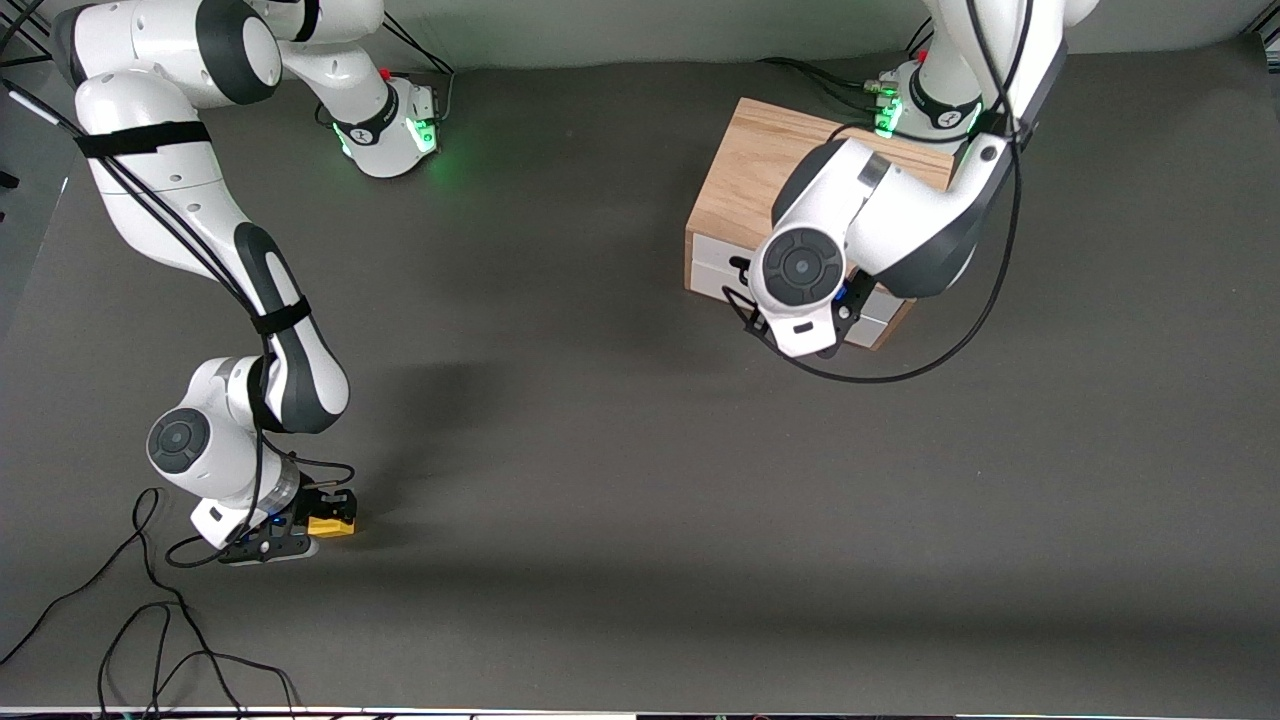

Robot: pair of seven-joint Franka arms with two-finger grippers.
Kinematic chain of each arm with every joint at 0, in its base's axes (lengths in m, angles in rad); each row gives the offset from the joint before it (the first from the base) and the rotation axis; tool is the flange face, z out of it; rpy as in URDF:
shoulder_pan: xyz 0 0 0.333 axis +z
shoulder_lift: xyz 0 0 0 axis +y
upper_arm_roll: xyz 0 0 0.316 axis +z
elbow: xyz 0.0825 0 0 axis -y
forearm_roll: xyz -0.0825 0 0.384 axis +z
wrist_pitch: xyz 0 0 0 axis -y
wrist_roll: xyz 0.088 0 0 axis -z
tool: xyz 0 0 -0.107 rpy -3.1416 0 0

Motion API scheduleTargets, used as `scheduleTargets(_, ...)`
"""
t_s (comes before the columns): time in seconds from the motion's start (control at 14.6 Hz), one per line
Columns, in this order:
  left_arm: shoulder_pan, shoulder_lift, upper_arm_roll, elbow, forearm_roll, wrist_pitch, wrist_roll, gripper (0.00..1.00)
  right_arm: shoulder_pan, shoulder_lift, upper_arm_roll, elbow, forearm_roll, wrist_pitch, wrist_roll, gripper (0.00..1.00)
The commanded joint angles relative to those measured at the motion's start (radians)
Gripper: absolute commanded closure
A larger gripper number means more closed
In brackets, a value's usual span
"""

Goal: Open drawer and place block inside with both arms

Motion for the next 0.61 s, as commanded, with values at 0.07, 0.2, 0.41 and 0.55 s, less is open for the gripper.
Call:
scheduleTargets(0.07,-0.005,0.052,0.010,-0.005,0.038,0.012,-0.037,0.00,0.015,-0.173,0.004,0.006,-0.006,-0.214,-0.010,0.70)
scheduleTargets(0.2,-0.003,0.082,0.010,-0.005,0.048,0.015,-0.057,0.01,0.019,-0.262,0.003,0.041,-0.010,-0.373,-0.012,0.70)
scheduleTargets(0.41,-0.005,0.111,0.012,-0.006,0.057,0.025,-0.057,0.00,0.019,-0.344,0.001,0.160,-0.020,-0.664,-0.004,0.70)
scheduleTargets(0.55,-0.006,0.129,0.012,-0.006,0.082,0.047,-0.057,0.00,0.019,-0.422,-0.003,0.176,-0.020,-0.816,-0.003,0.70)
